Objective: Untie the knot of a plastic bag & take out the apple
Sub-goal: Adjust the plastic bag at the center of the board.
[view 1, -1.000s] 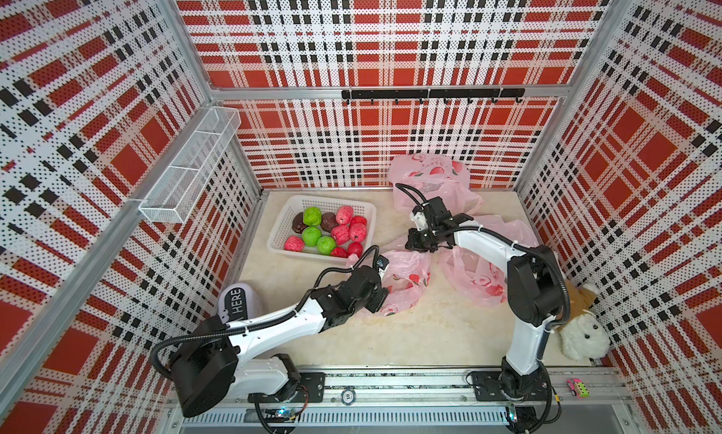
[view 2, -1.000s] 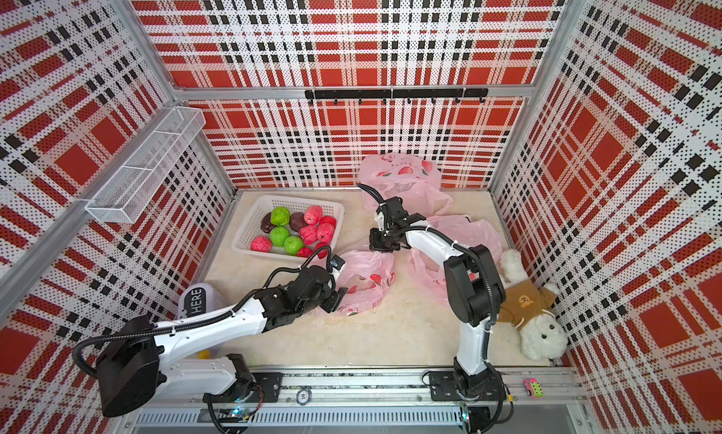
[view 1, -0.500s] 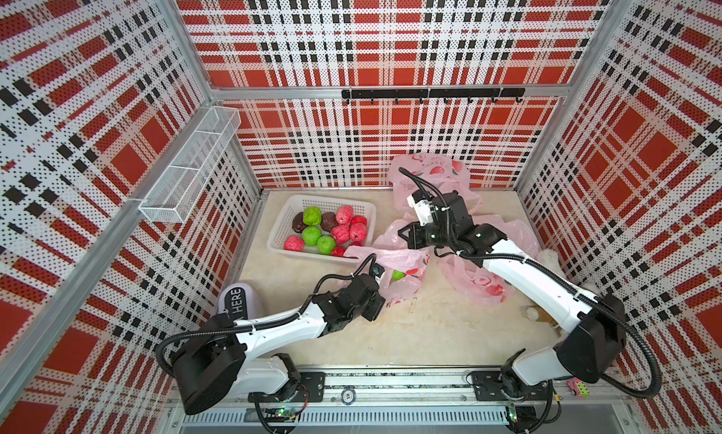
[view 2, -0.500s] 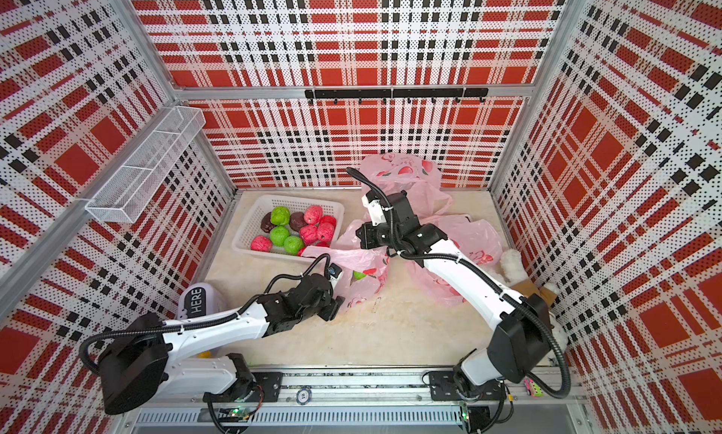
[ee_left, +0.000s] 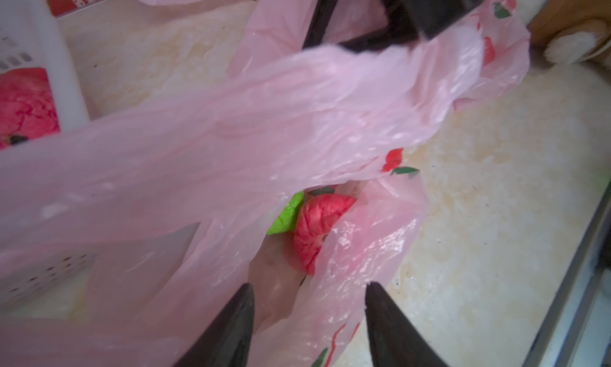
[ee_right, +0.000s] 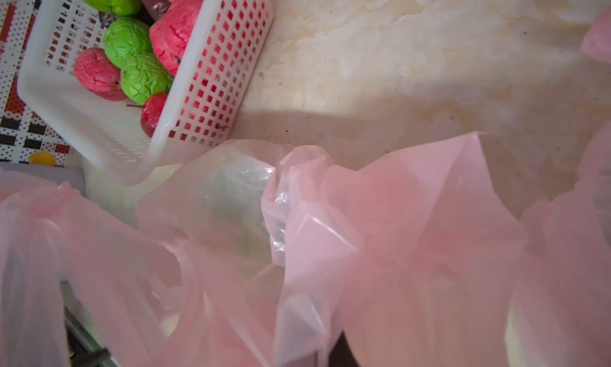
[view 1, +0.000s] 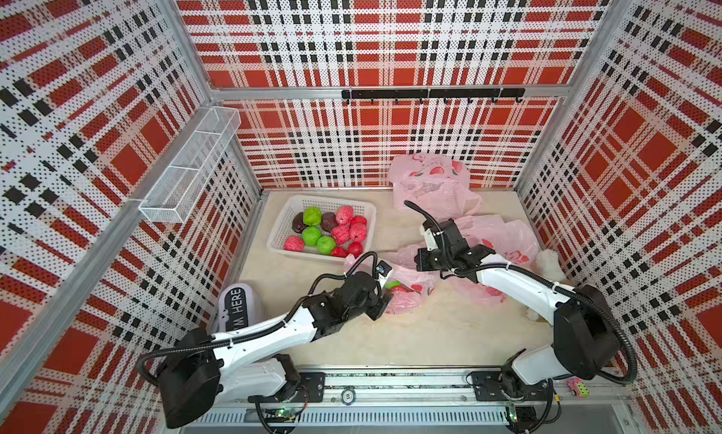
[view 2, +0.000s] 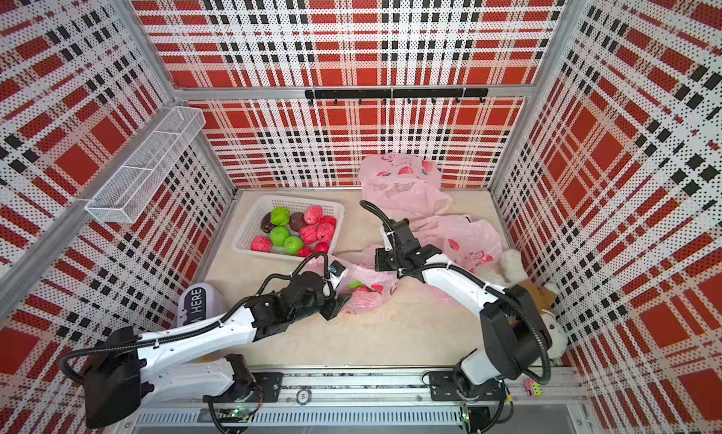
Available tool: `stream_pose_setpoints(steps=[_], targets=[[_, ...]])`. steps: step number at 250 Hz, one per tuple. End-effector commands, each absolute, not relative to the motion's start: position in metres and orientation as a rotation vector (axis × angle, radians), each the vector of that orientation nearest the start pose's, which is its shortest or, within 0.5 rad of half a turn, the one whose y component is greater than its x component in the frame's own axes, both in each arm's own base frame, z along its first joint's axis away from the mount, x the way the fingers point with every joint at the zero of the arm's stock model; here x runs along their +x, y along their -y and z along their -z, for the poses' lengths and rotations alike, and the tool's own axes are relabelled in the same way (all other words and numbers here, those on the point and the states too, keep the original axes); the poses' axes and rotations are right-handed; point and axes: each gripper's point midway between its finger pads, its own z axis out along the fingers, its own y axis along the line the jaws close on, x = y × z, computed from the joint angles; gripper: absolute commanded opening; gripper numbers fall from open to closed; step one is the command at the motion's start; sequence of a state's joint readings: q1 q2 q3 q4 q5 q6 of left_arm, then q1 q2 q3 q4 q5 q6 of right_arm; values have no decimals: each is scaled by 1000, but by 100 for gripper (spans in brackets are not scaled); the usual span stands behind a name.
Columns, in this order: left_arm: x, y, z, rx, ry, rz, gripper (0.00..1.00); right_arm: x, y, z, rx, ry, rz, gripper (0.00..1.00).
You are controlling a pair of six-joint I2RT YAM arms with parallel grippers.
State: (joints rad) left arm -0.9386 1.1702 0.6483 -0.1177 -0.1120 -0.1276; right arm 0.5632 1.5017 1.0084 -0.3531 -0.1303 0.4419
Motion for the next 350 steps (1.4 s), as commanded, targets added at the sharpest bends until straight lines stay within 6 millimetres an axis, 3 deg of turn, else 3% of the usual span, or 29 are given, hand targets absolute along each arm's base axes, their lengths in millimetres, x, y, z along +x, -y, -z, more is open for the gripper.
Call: stream_pose_setpoints(steps=[1,53,110,150,173,197,233,279,311,350], targets=[[231,301,-153,882,-2027,522,50,343,-233,-133,-154,-2434,-627,2],[225,307,-98,930,-2151,519,38,335,-227,-115,-143,-2472,-622,1],[209,288,-44,898,-2272,483,37,333,-219,-101,-117,-2486,-636,1],[207,283,-24,897,-2319,457,37,336,-218,-89,-115,-2509,-646,0],[206,286,-26,904,-2316,471,38,338,-219,-84,-111,-2520,-661,0],[207,290,-43,901,-2270,506,40,338,-219,-80,-113,-2529,-668,0],[210,295,-76,884,-2202,559,55,338,-218,-74,-113,-2540,-661,0],[218,300,-103,774,-2191,645,65,335,-220,-66,-108,-2553,-683,0],[231,305,-109,669,-2238,662,68,335,-222,-63,-113,-2555,-699,0],[244,306,-97,605,-2299,630,68,334,-222,-64,-111,-2550,-707,0]])
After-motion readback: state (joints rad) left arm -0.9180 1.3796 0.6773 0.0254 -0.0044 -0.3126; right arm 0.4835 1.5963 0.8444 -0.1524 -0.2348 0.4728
